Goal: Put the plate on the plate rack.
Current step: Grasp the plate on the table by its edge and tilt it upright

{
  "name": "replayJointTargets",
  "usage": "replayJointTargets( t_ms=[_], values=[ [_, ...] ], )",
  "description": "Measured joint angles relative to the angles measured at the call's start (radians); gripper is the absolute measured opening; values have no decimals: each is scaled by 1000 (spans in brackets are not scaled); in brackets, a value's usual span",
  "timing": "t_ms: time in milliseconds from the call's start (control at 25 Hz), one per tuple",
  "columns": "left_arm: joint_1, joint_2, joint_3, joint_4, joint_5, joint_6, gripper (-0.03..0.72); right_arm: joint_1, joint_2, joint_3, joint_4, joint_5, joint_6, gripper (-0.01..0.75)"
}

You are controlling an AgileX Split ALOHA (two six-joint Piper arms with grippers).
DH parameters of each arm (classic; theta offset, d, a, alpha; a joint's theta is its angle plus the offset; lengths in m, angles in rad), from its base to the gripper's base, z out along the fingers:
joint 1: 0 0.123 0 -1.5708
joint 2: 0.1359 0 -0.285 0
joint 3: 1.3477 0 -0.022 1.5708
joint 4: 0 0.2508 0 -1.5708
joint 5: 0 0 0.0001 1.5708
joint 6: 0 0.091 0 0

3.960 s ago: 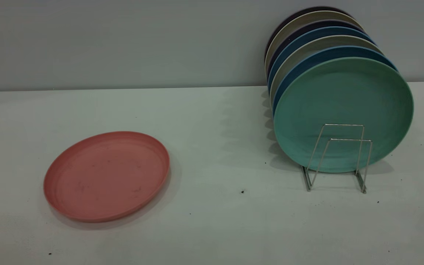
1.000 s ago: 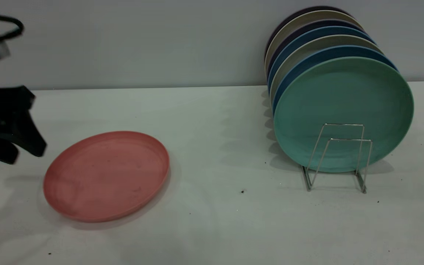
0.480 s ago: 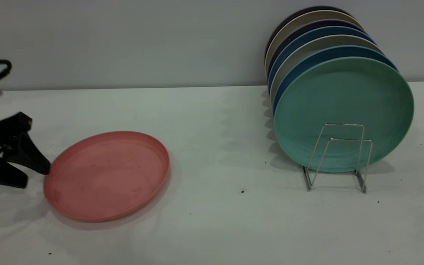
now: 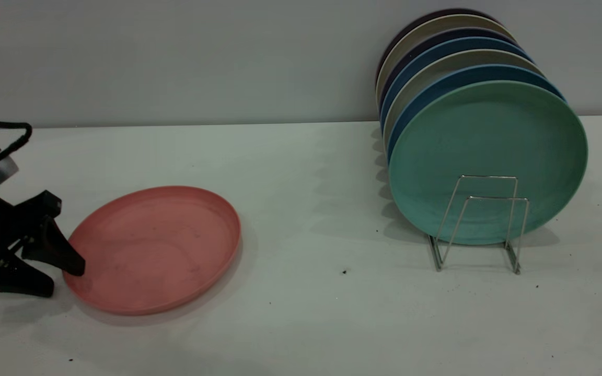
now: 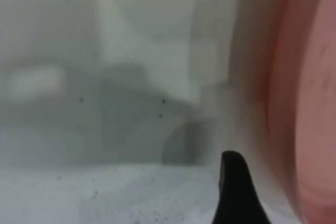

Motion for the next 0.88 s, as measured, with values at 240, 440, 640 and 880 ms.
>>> replayJointTargets(
  t_ms=[240,440,640,880],
  values=[
    [-8,38,0,-110,-4,85,414,0,0,0,0,-2,0,367],
    [-12,41,-1,-145,-3,115,295,0,0,0,0,-2,0,367],
    [-12,41,-1,-146,-5,116,62,0,0,0,0,-3,0,367],
    [-12,42,-1,-114,-8,135,14,0,0,0,11,9,0,367]
  ],
)
